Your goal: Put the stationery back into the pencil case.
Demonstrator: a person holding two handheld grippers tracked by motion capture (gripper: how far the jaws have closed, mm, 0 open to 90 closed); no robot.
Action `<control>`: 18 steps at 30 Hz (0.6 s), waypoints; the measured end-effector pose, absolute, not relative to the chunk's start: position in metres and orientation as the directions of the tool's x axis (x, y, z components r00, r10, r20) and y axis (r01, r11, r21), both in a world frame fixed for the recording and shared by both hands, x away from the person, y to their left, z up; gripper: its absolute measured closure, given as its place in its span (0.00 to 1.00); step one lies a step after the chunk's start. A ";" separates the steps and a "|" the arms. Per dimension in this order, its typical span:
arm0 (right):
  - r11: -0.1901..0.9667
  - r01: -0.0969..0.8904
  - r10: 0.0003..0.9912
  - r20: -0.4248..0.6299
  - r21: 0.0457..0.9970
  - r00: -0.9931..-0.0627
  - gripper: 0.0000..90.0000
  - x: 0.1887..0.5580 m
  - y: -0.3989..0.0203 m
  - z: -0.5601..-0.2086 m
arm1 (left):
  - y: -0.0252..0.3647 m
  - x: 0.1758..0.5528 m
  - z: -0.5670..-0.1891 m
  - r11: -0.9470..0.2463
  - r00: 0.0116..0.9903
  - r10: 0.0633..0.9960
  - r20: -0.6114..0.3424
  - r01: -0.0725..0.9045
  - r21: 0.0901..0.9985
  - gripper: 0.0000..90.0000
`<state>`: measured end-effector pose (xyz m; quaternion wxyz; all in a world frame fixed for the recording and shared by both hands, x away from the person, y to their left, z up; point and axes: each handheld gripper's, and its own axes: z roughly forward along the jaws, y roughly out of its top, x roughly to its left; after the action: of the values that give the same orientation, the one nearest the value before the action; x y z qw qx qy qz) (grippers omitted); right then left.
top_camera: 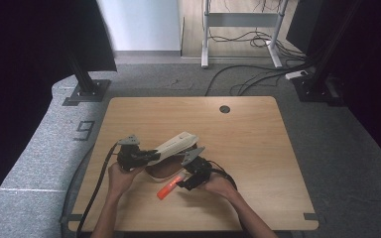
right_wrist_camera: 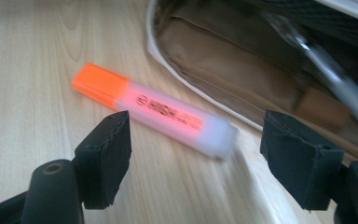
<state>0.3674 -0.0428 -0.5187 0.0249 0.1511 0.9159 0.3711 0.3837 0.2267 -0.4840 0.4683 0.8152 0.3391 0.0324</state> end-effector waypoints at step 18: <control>0.728 0.211 0.210 0.081 0.652 -0.974 0.38 0.361 -0.024 -0.531 | 0.226 0.384 -0.484 -0.333 0.769 0.581 -0.265 0.522 0.785 0.85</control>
<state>0.3607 -0.0241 -0.5310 -0.0008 0.1131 0.9296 0.3507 0.3837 0.2259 -0.4841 0.4680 0.8158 0.3382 0.0315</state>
